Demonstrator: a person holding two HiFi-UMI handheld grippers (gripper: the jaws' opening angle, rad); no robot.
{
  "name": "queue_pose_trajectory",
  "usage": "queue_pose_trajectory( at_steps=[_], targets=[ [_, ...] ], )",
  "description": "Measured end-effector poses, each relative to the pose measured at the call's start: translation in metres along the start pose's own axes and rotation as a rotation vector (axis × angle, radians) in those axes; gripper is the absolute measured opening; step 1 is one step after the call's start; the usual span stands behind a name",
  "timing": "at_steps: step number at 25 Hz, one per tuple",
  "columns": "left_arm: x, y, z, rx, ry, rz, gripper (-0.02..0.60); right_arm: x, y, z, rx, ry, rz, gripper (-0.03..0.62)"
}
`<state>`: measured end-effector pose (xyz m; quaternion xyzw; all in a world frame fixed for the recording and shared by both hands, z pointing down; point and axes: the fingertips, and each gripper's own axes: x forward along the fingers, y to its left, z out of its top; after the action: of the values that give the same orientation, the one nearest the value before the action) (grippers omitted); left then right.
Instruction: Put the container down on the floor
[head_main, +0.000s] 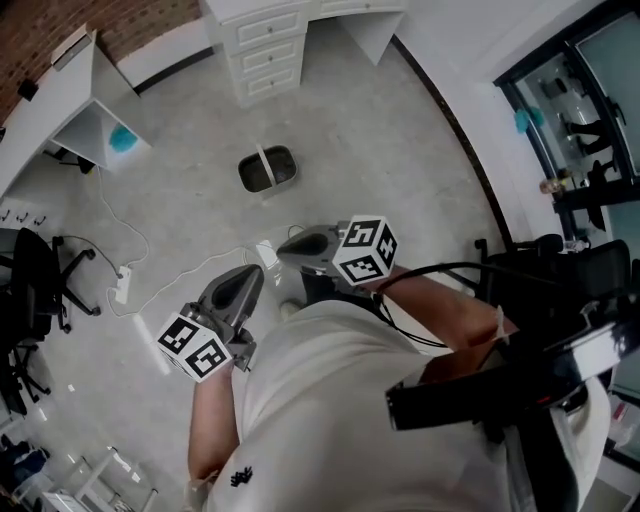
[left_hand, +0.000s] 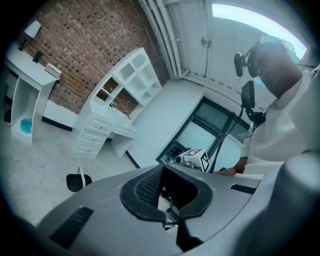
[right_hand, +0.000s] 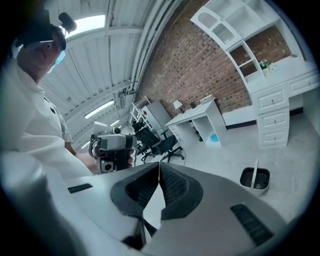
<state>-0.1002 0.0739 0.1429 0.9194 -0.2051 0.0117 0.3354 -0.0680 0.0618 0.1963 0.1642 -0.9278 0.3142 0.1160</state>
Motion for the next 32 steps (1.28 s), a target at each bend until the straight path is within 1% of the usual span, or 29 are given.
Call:
queue_pose_trajectory(
  at_steps=[4,14,26,32],
  targets=[
    [-0.009,-0.008,-0.003,-0.004,-0.019,-0.018,0.009,-0.001,0.020,0.001,-0.037,-0.008,-0.001,0.017],
    [-0.026,-0.024,-0.020,0.021,-0.010,-0.023,0.009,-0.008,0.058,0.001,-0.080,-0.033,-0.003,0.017],
    [-0.042,-0.023,-0.029,0.019,-0.011,-0.016,0.009,0.001,0.072,-0.003,-0.106,-0.032,-0.001,0.017],
    [-0.040,-0.019,-0.027,0.014,-0.002,-0.017,0.011,0.003,0.068,-0.003,-0.103,-0.025,-0.005,0.017]
  ],
)
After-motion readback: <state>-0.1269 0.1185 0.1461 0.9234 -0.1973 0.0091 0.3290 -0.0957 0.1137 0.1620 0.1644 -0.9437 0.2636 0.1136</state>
